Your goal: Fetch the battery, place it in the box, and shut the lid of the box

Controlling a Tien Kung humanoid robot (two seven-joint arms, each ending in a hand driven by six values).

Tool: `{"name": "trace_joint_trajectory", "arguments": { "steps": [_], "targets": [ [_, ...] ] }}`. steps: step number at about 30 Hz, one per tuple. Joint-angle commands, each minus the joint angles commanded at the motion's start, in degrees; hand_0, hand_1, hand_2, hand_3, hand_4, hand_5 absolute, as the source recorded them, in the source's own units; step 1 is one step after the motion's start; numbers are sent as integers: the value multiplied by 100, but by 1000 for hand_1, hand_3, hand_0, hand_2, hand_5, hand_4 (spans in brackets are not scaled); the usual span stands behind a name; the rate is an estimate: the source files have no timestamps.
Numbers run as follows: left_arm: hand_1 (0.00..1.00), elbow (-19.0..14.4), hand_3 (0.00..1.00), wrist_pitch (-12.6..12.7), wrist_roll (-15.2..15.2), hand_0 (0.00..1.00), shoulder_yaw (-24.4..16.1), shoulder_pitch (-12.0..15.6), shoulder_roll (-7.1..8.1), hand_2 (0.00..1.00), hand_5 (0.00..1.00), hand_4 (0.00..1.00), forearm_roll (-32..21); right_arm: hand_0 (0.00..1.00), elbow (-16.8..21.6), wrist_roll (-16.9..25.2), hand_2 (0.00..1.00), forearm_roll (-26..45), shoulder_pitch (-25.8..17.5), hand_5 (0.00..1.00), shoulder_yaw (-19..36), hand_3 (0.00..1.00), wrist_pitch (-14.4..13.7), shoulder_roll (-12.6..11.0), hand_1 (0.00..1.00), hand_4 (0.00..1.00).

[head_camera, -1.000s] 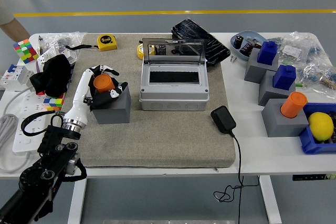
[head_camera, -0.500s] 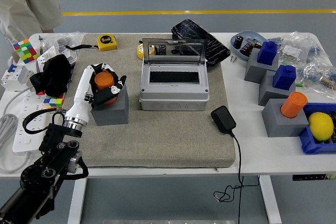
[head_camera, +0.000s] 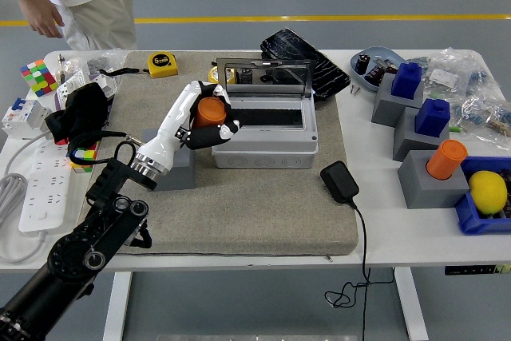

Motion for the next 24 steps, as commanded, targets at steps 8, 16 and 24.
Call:
{"name": "trace_joint_trajectory", "arguments": {
  "steps": [8, 16, 24],
  "targets": [
    [120, -39, 237, 43, 551, 152, 886, -907, -32, 183, 2, 594, 557, 740, 0, 3, 709, 28, 12, 547, -70, 707, -2, 8, 705, 998],
    [123, 577, 241, -257, 1358, 156, 1414, -1588, -41, 185, 2, 637, 1895, 740, 0, -16, 709, 26, 6, 547, -131, 707, -2, 18, 705, 998],
    [135, 1316, 259, -376, 1719, 169, 1631, -2039, -41, 194, 2, 714, 2644, 740, 0, -48, 709, 0, -5, 547, -171, 705, -1, 23, 705, 998]
  ]
}}
